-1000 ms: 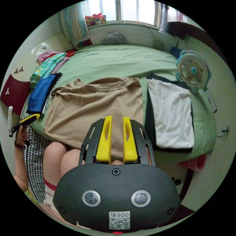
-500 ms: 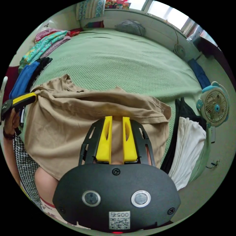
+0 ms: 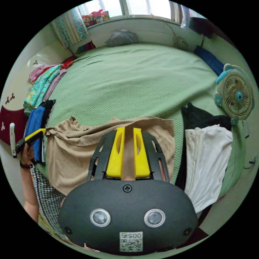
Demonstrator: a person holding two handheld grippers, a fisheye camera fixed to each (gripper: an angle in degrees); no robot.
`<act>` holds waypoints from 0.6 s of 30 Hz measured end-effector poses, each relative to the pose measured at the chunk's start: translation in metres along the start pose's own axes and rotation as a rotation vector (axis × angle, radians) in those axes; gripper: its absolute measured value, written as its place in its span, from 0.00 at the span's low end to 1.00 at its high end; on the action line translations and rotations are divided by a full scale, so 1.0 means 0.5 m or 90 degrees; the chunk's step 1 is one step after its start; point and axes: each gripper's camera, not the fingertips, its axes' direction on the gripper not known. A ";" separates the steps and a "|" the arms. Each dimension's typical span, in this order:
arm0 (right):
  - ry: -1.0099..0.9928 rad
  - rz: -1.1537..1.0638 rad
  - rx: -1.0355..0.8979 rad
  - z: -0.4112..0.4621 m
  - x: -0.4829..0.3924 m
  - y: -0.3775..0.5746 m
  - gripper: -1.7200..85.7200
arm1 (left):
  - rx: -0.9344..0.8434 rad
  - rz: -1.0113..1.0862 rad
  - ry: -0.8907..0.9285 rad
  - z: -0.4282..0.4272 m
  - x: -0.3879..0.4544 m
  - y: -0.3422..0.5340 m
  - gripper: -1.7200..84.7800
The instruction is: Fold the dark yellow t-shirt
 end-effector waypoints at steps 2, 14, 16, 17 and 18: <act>-0.002 -0.049 0.002 -0.007 -0.032 0.013 0.08 | 0.008 -0.002 0.016 -0.012 -0.006 0.003 0.01; 0.080 -0.153 -0.046 0.105 -0.218 0.013 0.08 | -0.066 0.084 0.016 0.046 0.069 -0.011 0.01; 0.068 -0.132 -0.075 0.110 -0.213 -0.007 0.07 | -0.059 0.061 0.030 0.044 0.050 -0.038 0.01; 0.054 -0.121 -0.095 0.111 -0.207 -0.019 0.07 | -0.055 0.057 0.038 0.042 0.045 -0.044 0.01; 0.048 -0.121 -0.105 0.111 -0.204 -0.024 0.07 | -0.046 0.053 0.048 0.037 0.034 -0.056 0.01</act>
